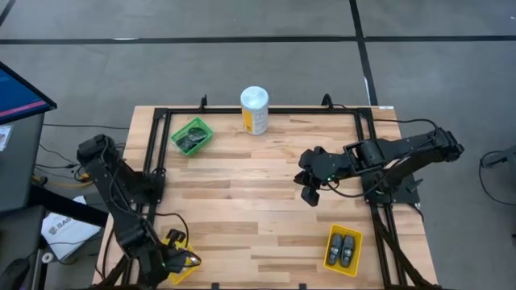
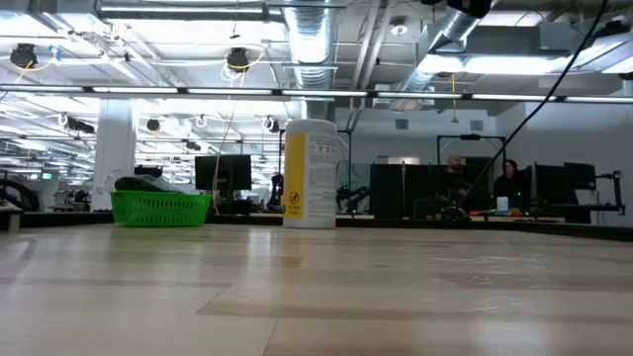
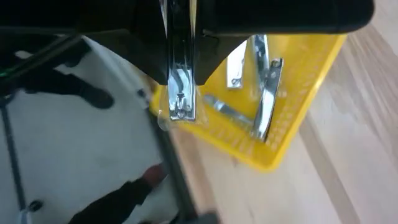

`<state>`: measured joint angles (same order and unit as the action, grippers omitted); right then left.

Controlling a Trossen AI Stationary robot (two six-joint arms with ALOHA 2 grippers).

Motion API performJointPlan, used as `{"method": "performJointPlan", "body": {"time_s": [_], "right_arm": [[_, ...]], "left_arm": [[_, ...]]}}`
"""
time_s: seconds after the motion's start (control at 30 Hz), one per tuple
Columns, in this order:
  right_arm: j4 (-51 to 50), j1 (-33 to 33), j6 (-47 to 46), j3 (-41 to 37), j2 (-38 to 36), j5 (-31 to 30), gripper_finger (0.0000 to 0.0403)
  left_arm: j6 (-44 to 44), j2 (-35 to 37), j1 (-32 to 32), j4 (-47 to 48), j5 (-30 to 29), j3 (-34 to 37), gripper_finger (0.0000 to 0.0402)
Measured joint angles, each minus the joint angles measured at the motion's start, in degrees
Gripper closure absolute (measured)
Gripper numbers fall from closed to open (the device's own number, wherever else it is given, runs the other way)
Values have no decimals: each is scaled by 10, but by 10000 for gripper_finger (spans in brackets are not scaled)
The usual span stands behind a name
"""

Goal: Pick & Place Travel size toiletries
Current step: Put the nail cutter into the left yellow bin, then return to Home Position

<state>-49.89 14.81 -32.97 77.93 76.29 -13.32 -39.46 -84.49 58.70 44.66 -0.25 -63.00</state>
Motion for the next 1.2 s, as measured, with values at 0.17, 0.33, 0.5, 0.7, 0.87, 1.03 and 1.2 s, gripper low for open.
{"method": "performJointPlan", "body": {"time_s": [0.17, 0.33, 0.5, 0.7, 0.87, 1.03, 1.2], "right_arm": [[15, 0, 0, 0, 0, 1, 365], [26, 0, 0, 0, 0, 10, 365], [27, 0, 0, 0, 0, 13, 365], [29, 0, 0, 0, 0, 14, 365], [28, 0, 5, 0, 0, 14, 365], [28, 0, 6, 0, 0, 14, 365], [29, 0, 5, 2, 0, 15, 365]], "left_arm": [[-5, 17, -9, -45, -8, 78, 356], [-6, 35, -18, -107, 2, 129, 348], [-20, 56, -18, -128, 22, 147, 334], [-31, 109, -18, -129, -14, 147, 300], [-45, 144, -17, -127, -28, 147, 254], [-45, 146, -14, -126, -23, 149, 199], [-150, 171, -44, -124, -28, 141, 183]]}}
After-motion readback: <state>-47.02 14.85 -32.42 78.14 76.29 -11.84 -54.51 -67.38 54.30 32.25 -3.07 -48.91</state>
